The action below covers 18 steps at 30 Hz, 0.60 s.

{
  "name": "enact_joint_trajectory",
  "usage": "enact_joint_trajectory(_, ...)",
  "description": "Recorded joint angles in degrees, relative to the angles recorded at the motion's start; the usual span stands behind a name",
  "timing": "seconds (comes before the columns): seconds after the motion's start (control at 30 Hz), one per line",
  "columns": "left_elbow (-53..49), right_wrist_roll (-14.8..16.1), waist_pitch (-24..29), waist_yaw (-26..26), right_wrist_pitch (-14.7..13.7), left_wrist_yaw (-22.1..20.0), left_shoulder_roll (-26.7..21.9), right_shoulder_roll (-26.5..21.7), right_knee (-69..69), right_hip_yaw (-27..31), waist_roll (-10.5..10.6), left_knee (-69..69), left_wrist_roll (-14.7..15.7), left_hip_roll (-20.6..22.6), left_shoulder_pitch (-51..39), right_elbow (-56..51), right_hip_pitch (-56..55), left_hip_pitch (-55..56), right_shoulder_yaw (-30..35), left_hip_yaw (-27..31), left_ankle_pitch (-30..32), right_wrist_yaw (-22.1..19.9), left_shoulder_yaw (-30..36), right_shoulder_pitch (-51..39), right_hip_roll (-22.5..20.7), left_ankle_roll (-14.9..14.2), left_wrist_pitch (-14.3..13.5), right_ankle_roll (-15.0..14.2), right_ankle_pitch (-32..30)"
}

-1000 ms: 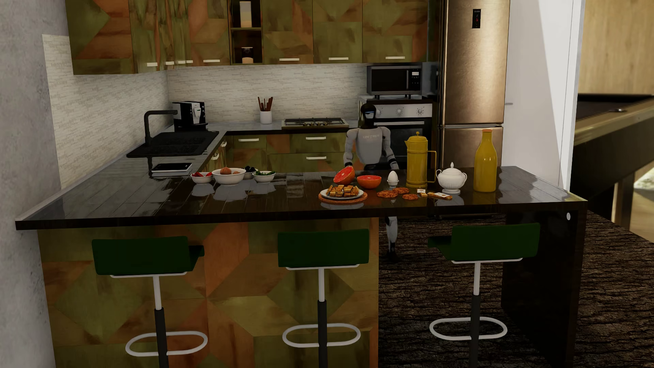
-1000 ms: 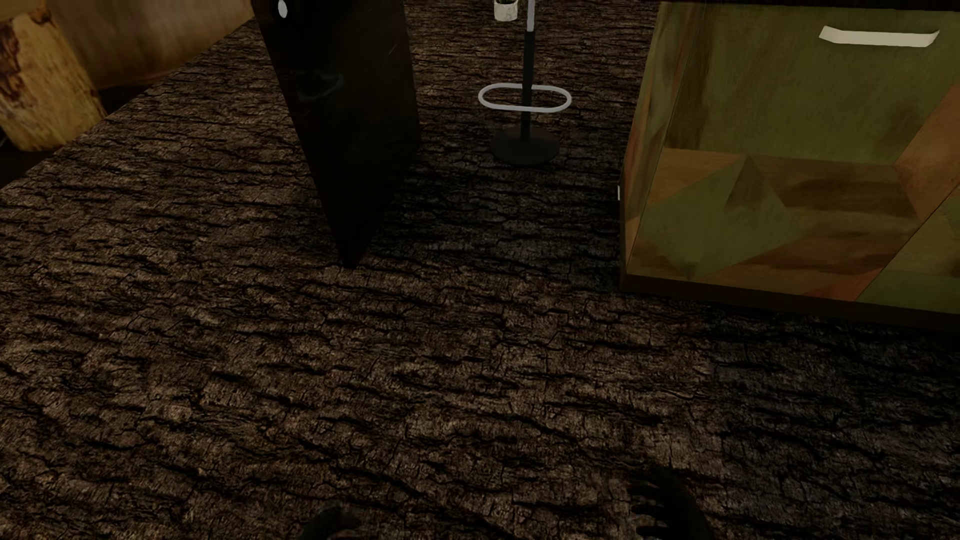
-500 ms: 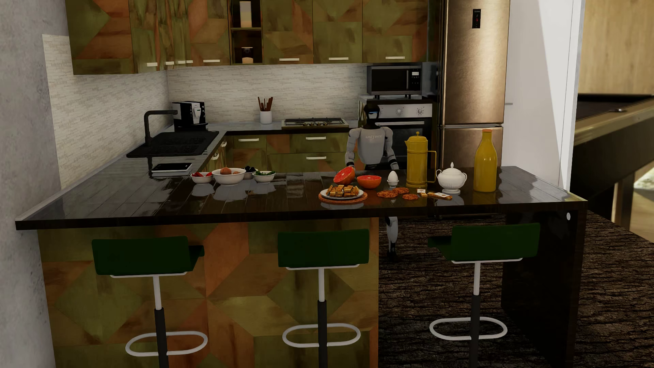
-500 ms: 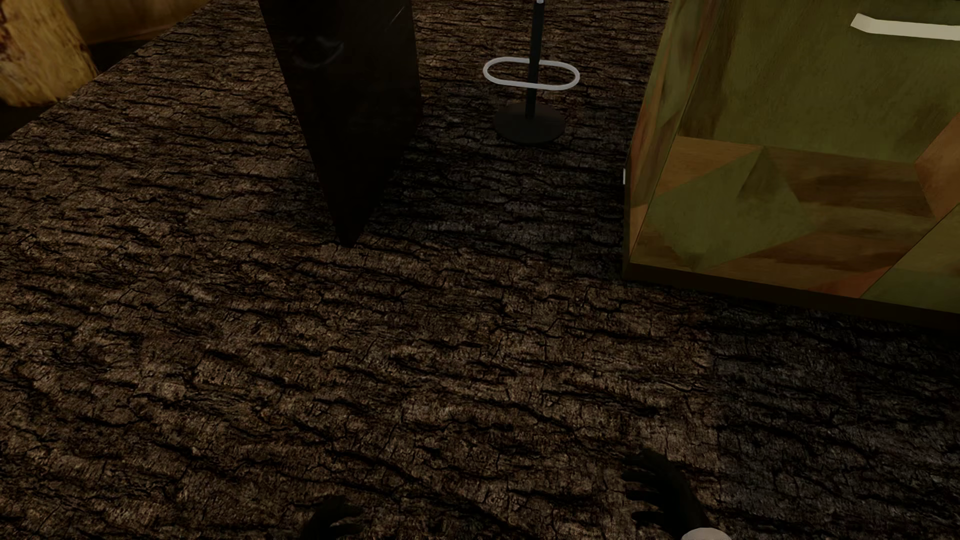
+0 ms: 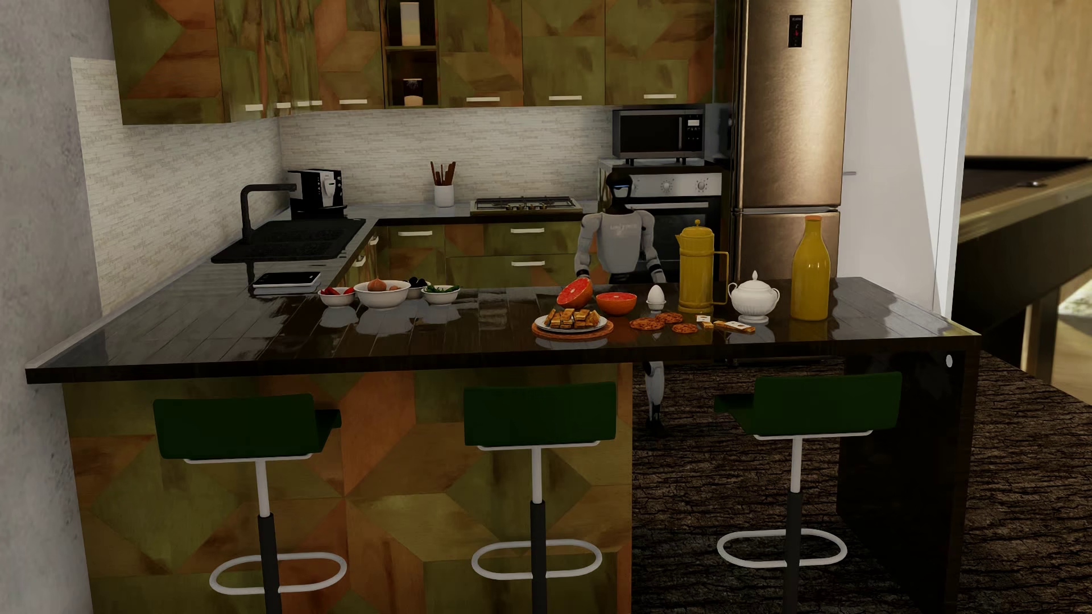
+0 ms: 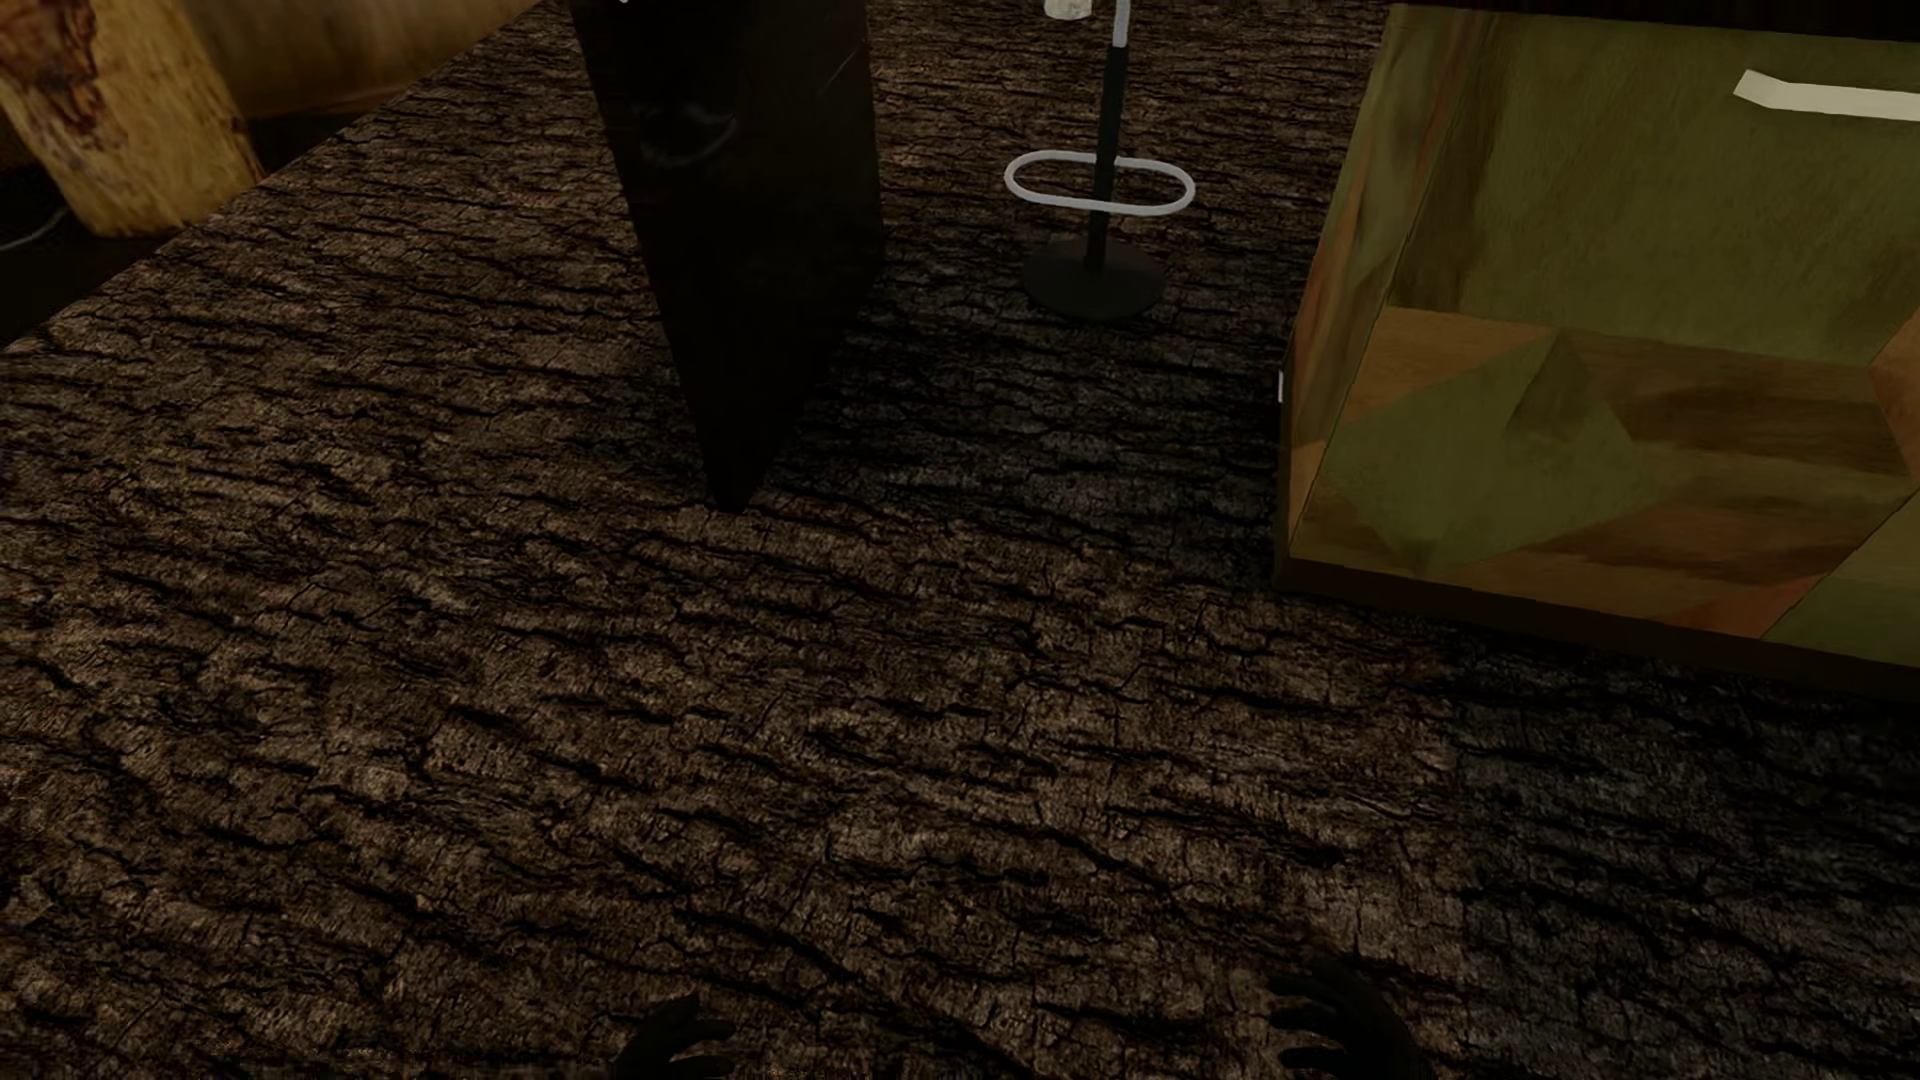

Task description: Turn left

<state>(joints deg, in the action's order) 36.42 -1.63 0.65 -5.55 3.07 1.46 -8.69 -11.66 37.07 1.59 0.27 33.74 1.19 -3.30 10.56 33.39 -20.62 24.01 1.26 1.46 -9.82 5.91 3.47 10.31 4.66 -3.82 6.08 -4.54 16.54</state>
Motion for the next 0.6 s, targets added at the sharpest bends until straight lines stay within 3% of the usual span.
enact_joint_trajectory(0.07, -0.2, -1.4, 0.4, -0.1, -0.6, -0.5, -0.7, -0.6, 0.1, -0.3, -0.4, -0.2, -1.2, 0.5, 1.9, 0.7, 0.2, -0.1, -0.1, 0.3, -0.7, -0.8, -1.6, -2.7, 0.4, 0.2, 0.1, 0.1, 0.2)
enact_joint_trajectory(0.2, 0.7, -1.1, 1.0, -1.4, -5.4, 1.5, -0.8, 1.4, 2.0, -0.3, 0.2, 2.3, -1.5, -0.6, 1.3, 1.1, -0.1, 0.5, 0.9, 0.3, -1.4, -2.1, -0.4, -2.9, -0.6, -0.5, 2.5, 0.4, 1.5)
enact_joint_trajectory(0.27, 0.6, 0.3, 1.1, 0.4, -4.3, 1.8, 1.1, 0.4, 2.7, -0.4, 0.2, 2.9, -1.7, -0.4, 1.5, -0.3, -0.6, 1.1, 1.6, 0.5, -1.7, -2.4, -0.9, -2.3, -0.4, -0.5, 2.7, 0.4, 2.0)
enact_joint_trajectory(0.33, -0.1, 0.6, 2.1, 0.3, -1.8, 2.0, 1.6, 0.1, 2.9, -0.4, -0.8, 1.5, -0.6, -0.3, 1.9, 0.7, 0.1, -0.4, 0.9, 0.5, -1.2, -2.4, -0.6, -1.3, -0.3, -0.8, 0.8, 0.8, 2.2)
enact_joint_trajectory(0.43, 0.4, 1.1, 2.2, 0.4, 1.2, 1.2, -0.4, 0.1, 2.9, -0.1, -0.4, 0.8, 0.3, -0.6, -0.1, 0.5, 0.1, -0.9, 0.2, 0.2, -0.8, -2.9, -0.2, -1.3, -0.6, -1.2, -1.2, 1.2, 2.1)
enact_joint_trajectory(0.5, 0.0, 1.2, 1.4, 1.6, 1.0, -0.3, 0.2, 0.8, 2.9, 0.4, 0.1, 0.1, -0.1, -0.6, 0.4, 0.1, -0.3, -1.1, 0.7, -0.3, -0.4, -3.8, -1.4, -2.5, -0.6, -1.2, -1.0, 1.2, 1.9)
enact_joint_trajectory(0.6, 0.3, 1.0, 0.4, 1.3, -1.6, -1.1, -0.2, 1.1, 3.5, 0.1, 0.5, -0.5, 0.2, 0.1, 0.5, 0.7, -0.4, -1.3, 0.8, 0.1, 0.0, -4.0, -0.7, -1.1, 0.0, -1.3, 0.0, 1.3, 2.4)
